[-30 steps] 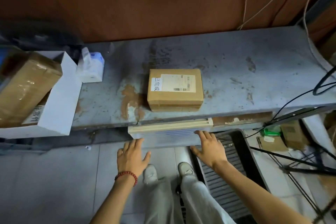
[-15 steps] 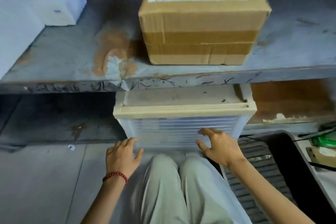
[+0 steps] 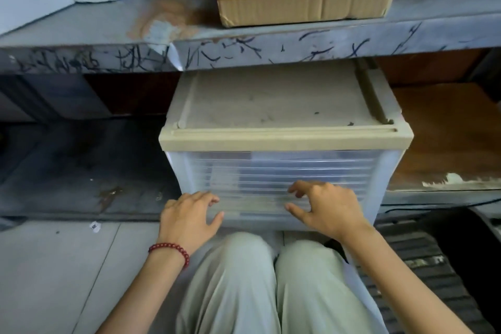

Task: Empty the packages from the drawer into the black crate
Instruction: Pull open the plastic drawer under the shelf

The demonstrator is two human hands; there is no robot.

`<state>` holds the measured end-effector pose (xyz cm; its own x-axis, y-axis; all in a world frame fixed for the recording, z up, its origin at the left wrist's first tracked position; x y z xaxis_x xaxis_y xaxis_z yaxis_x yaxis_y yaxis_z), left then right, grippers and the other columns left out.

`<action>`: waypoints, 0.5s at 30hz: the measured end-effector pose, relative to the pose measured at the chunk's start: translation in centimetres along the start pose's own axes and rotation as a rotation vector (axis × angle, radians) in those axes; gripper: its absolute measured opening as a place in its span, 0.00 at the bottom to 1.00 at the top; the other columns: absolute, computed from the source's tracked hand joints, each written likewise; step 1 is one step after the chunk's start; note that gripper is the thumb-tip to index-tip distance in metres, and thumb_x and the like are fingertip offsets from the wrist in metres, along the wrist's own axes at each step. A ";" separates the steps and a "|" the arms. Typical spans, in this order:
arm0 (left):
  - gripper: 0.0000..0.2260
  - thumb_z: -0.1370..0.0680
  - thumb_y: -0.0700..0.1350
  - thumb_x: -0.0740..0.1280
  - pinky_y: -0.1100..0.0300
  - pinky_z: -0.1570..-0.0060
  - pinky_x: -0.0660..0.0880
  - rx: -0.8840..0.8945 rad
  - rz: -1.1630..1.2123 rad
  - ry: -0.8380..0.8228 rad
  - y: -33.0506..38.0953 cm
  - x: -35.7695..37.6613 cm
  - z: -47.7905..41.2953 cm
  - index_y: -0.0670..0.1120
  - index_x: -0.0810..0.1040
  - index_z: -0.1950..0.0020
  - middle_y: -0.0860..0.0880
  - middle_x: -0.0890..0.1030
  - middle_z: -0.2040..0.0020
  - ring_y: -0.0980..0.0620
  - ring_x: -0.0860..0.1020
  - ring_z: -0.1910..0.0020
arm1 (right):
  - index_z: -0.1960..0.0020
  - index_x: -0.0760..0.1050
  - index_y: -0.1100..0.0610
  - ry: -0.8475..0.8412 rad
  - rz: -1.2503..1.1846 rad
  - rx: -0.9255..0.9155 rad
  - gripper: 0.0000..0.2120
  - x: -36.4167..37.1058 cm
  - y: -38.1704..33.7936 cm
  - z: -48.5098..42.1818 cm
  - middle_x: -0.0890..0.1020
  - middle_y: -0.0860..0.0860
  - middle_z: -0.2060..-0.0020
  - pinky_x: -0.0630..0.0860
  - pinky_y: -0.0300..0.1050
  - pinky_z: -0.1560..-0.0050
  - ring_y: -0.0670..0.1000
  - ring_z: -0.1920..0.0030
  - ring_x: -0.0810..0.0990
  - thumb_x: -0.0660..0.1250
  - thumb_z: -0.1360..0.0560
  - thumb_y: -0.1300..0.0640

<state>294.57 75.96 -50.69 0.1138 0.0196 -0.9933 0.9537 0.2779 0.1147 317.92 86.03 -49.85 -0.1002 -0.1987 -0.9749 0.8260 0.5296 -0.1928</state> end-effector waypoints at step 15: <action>0.21 0.24 0.66 0.57 0.55 0.45 0.69 -0.069 -0.151 -0.094 -0.9 3.7 2.8 0.56 0.74 0.39 0.57 0.79 0.42 0.53 0.76 0.42 | 0.39 0.73 0.46 -0.030 0.065 0.440 0.28 5.7 7.2 8.5 0.83 0.46 0.50 0.78 0.45 0.57 0.51 0.51 0.82 0.58 0.28 0.28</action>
<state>294.92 73.14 -54.44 -0.0003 -0.1160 -0.9932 0.9409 0.3365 -0.0396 328.05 81.72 -55.88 -0.0295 -0.2044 -0.9784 0.9882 0.1413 -0.0593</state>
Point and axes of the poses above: each hand's wrist, its own z-axis away from the middle knuckle, its own x-axis out of the palm, y = z × x, the point moved 3 cm from there along -z, towards the middle knuckle
